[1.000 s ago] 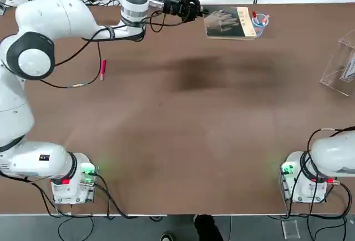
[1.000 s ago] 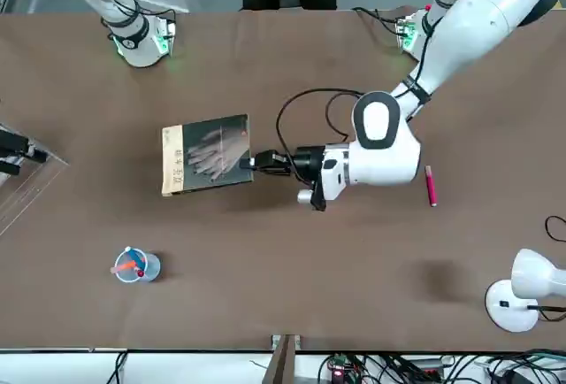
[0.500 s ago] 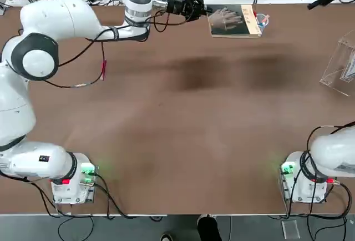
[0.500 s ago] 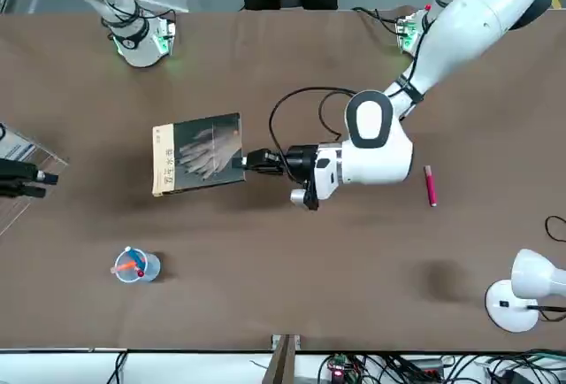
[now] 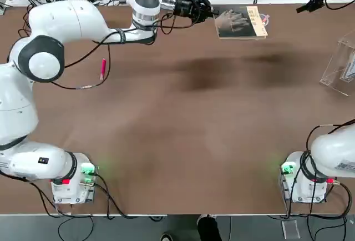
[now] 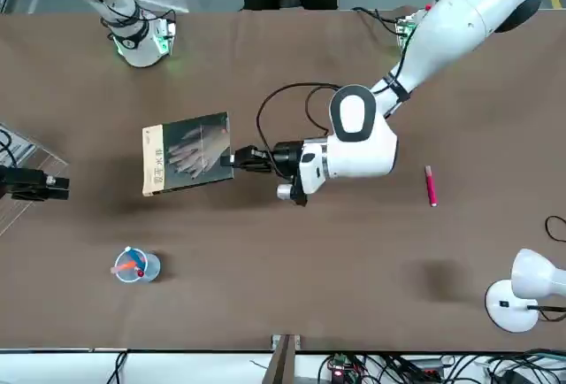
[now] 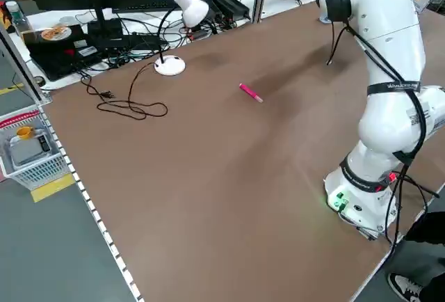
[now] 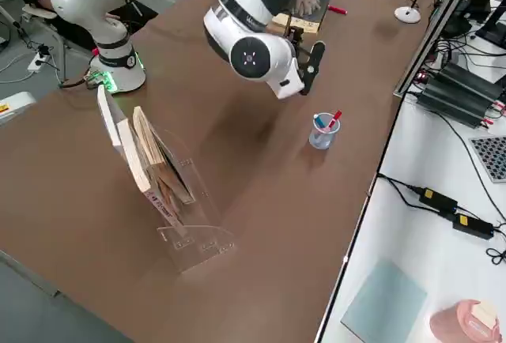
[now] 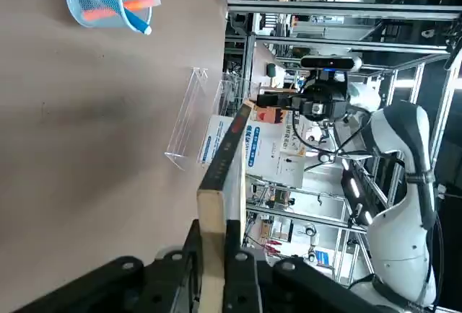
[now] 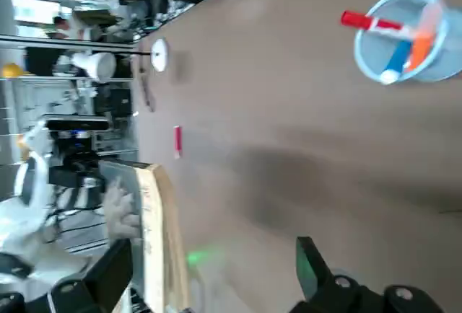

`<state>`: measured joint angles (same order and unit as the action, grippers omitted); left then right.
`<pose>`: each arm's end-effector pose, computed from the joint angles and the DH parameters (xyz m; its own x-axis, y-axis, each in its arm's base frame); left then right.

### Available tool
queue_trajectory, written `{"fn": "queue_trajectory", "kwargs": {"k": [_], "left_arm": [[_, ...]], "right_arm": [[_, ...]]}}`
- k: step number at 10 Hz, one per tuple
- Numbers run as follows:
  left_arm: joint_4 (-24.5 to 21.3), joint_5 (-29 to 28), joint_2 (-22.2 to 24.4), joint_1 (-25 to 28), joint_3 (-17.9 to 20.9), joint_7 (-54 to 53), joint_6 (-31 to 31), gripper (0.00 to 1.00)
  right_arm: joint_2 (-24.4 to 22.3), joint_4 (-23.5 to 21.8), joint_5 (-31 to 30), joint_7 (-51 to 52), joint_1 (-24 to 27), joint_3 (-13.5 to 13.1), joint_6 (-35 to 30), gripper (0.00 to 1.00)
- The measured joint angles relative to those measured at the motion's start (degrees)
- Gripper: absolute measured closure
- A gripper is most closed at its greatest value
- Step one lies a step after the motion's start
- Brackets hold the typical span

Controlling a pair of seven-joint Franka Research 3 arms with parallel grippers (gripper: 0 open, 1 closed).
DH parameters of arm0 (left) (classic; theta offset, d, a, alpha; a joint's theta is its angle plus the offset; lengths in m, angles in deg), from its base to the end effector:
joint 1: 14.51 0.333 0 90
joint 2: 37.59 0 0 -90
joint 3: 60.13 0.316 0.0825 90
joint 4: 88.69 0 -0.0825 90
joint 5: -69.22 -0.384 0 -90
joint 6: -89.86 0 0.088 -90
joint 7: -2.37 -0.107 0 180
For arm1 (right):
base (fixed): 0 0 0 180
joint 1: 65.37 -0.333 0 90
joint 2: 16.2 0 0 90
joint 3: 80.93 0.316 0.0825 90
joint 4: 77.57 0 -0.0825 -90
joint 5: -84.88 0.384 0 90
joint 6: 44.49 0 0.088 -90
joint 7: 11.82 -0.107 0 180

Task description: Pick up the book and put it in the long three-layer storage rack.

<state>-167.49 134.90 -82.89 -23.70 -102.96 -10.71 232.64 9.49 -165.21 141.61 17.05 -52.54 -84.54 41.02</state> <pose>0.5859 -0.4896 0.3812 0.9943 -0.0327 -0.1014 0.0910 -0.2335 0.9681 0.6464 -0.0852 0.4149 0.9987 0.0470 -0.0177 0.0079 -0.4942 -0.8693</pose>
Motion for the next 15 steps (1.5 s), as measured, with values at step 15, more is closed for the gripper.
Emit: {"fn": "queue_trajectory", "kwargs": {"k": [15], "left_arm": [[0.32,0.00,-0.23,-0.24,0.66,0.00,0.00,1.00]], "right_arm": [[6.52,-8.81,16.60,10.01,1.13,3.93,-5.48,0.00]]}}
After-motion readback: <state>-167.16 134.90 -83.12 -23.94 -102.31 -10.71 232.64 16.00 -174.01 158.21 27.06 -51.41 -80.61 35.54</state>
